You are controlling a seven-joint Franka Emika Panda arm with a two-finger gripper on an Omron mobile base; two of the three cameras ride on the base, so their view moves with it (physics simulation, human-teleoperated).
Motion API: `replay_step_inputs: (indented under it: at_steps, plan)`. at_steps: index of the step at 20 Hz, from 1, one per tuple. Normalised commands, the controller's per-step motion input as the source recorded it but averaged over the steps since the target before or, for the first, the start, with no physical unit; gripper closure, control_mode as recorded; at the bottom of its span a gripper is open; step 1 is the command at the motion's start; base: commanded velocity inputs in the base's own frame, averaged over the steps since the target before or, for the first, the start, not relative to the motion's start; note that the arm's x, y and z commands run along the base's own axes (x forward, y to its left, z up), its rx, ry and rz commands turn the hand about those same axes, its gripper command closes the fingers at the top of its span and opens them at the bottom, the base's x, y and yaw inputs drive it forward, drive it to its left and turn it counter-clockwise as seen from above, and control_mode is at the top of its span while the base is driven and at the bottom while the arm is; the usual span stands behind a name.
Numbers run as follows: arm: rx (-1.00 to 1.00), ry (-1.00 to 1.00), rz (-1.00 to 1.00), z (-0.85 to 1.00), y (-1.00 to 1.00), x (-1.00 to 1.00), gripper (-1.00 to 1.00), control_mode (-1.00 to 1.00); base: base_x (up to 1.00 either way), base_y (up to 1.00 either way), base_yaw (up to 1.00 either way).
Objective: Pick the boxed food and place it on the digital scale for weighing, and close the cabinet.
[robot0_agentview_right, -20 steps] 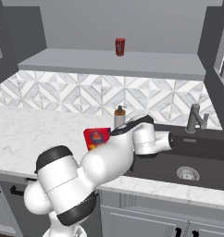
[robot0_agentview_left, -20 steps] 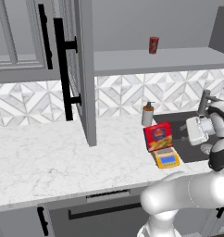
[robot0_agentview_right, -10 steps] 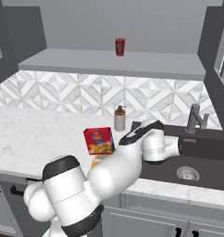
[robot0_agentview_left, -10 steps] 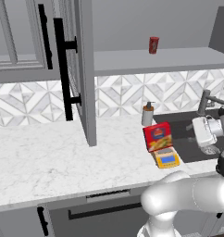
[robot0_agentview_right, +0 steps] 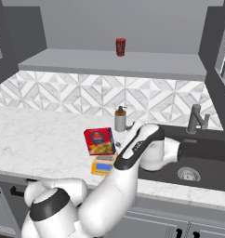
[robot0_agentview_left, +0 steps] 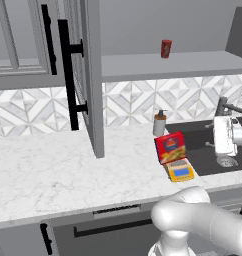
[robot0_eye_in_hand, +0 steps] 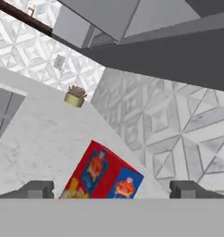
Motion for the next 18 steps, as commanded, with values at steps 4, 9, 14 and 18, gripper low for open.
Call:
replay_step_inputs:
  at_steps: [4,9,14,18]
  plan:
    - [0.05,-0.4,-0.1,0.46,0.19,-0.18,-1.0,-1.0,0.0,0.0,0.0]
    - [0.09,-0.43,-0.08,0.43,0.09,-0.18,-1.0,-1.0,0.0,0.0,0.0]
    - [0.1,-0.39,-0.05,0.26,-0.01,-0.01,-1.0,-1.0,0.0,0.0,0.0]
    - [0.03,-0.41,-0.04,0.18,-0.13,-0.03,-1.0,-1.0,0.0,0.0,0.0]
